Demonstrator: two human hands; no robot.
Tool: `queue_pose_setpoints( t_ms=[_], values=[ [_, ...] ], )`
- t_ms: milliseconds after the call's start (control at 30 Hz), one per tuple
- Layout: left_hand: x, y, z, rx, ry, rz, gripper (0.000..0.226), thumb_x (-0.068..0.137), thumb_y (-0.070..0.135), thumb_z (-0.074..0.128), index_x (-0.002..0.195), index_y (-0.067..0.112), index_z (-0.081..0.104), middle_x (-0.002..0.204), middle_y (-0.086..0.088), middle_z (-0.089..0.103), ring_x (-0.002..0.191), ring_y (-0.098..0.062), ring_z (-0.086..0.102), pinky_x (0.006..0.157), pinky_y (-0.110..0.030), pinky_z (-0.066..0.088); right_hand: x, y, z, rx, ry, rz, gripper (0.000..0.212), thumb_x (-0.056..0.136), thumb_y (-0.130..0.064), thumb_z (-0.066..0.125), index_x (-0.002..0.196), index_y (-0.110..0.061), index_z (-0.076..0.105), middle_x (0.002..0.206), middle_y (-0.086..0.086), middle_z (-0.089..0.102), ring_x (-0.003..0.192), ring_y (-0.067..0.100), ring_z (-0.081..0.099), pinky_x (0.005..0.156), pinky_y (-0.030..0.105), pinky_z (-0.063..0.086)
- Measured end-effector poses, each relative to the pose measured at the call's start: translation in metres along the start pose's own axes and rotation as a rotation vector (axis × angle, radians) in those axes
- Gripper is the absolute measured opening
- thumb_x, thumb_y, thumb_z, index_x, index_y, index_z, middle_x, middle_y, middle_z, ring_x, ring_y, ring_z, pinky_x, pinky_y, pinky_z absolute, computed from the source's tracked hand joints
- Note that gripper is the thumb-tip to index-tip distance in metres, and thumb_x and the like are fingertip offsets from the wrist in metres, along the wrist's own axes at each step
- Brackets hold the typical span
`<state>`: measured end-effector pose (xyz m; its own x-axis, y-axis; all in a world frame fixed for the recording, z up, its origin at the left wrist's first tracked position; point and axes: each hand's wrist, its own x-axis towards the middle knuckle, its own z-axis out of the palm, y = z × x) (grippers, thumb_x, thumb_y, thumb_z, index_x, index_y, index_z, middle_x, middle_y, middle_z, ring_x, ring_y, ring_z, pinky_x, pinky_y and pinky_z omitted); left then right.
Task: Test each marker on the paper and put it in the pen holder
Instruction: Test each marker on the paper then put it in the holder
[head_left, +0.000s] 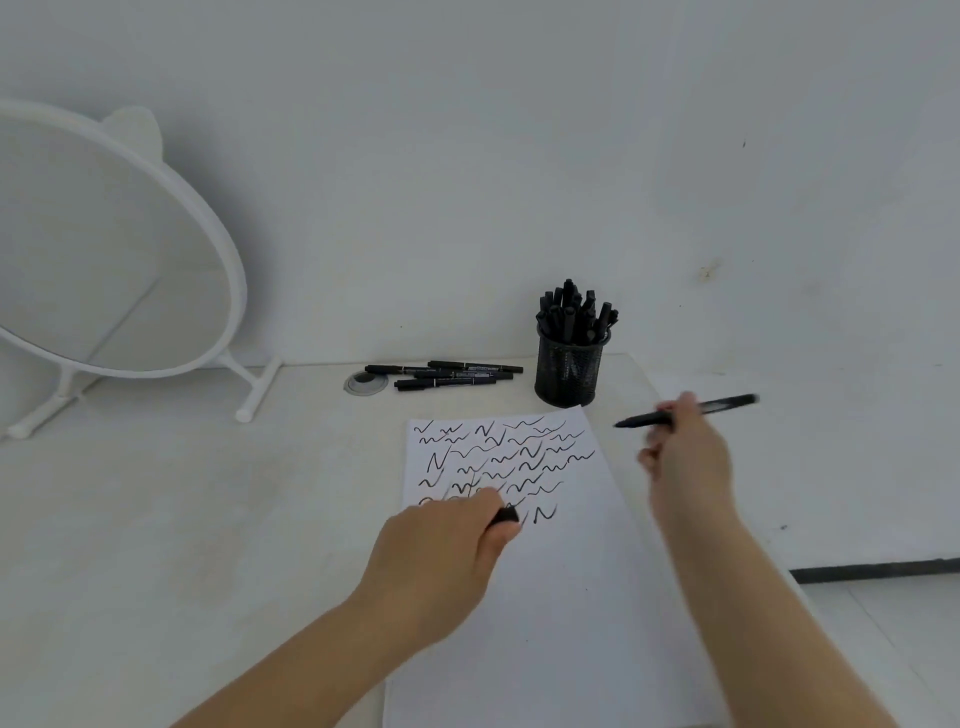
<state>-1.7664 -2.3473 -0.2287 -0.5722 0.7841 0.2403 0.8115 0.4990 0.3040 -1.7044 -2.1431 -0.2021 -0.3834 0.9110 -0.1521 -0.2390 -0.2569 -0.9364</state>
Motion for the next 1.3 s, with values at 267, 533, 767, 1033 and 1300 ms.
queue_pose_setpoints(
  t_ms=[267, 533, 767, 1033, 1300],
  values=[
    [0.01, -0.032, 0.007, -0.265, 0.088, -0.128, 0.023, 0.095, 0.038, 0.038, 0.074, 0.028, 0.04, 0.055, 0.005, 0.045, 0.056, -0.016, 0.043, 0.051, -0.028, 0.03, 0.016, 0.011, -0.026, -0.392, -0.193, -0.241, 0.014, 0.084, -0.021, 0.06, 0.071, -0.022, 0.063, 0.05, -0.009, 0.061, 0.047, 0.001, 0.051, 0.055, 0.021, 0.038],
    [0.008, -0.041, 0.018, -0.311, 0.08, -0.081, 0.021, 0.093, 0.037, 0.042, 0.073, 0.031, 0.043, 0.056, 0.008, 0.048, 0.054, -0.01, 0.043, 0.05, -0.02, 0.031, 0.024, 0.053, -0.026, -0.564, -0.183, -0.393, 0.02, 0.081, -0.021, 0.057, 0.064, -0.03, 0.057, 0.051, -0.012, 0.06, 0.056, 0.011, 0.053, 0.057, 0.023, 0.04],
    [0.006, -0.041, 0.019, -0.328, 0.062, -0.063, 0.024, 0.093, 0.038, 0.04, 0.075, 0.024, 0.046, 0.06, 0.005, 0.051, 0.055, -0.013, 0.043, 0.053, -0.025, 0.033, 0.022, 0.054, -0.026, -0.58, -0.318, -0.452, 0.008, 0.072, -0.027, 0.052, 0.064, -0.029, 0.053, 0.052, -0.007, 0.06, 0.052, 0.002, 0.052, 0.052, 0.01, 0.035],
    [0.005, -0.044, 0.02, -0.33, 0.049, -0.065, 0.022, 0.094, 0.039, 0.041, 0.074, 0.029, 0.044, 0.06, 0.007, 0.052, 0.057, -0.012, 0.045, 0.052, -0.023, 0.032, 0.024, 0.057, -0.028, -0.682, -0.383, -0.431, 0.017, 0.082, -0.016, 0.055, 0.067, -0.025, 0.053, 0.057, -0.005, 0.058, 0.052, 0.006, 0.044, 0.049, 0.012, 0.033],
    [0.005, -0.045, 0.022, -0.354, 0.046, -0.048, 0.026, 0.09, 0.052, 0.039, 0.07, 0.036, 0.044, 0.063, 0.017, 0.053, 0.057, -0.007, 0.045, 0.048, -0.018, 0.03, 0.023, 0.049, -0.03, -0.683, -0.149, -0.603, 0.022, 0.085, -0.015, 0.059, 0.077, -0.035, 0.052, 0.075, -0.012, 0.061, 0.068, 0.0, 0.055, 0.059, 0.008, 0.038]
  ],
)
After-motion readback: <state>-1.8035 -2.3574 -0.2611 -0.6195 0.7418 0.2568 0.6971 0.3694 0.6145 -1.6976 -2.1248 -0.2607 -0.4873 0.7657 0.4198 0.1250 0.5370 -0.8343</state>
